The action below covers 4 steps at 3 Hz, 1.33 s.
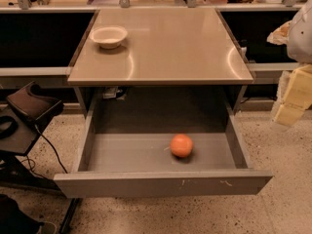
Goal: Pick orange from top drawer and place on counter
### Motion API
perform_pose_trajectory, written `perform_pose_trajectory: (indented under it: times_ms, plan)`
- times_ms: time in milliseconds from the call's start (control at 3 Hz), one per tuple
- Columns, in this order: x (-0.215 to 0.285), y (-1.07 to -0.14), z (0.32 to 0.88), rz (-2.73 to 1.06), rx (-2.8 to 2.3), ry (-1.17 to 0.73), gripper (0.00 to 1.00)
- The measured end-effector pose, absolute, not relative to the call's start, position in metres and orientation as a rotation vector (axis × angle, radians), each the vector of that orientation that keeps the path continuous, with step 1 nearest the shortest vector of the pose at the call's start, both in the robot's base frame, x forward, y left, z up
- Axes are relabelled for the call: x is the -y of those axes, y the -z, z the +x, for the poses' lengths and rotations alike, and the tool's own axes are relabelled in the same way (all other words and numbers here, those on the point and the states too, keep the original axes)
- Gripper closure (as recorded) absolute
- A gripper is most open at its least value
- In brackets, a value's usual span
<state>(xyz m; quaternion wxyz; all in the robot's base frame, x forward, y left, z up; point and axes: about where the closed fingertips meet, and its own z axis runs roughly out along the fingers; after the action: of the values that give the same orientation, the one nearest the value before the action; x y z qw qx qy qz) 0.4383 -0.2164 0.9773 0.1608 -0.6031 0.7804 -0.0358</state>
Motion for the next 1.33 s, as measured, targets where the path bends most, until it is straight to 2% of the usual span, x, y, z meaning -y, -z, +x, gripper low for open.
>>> perform_pose_trajectory:
  times_ms: [333,667,1333]
  plan:
    - [0.216,-0.977,0.438,-1.723,-2.229,0.101,0.00]
    - [0.210,-0.930,0.439,-1.777,-2.253,-0.052,0.00]
    - [0.185,-0.746,0.438,-1.775,-2.256,-0.651,0.00]
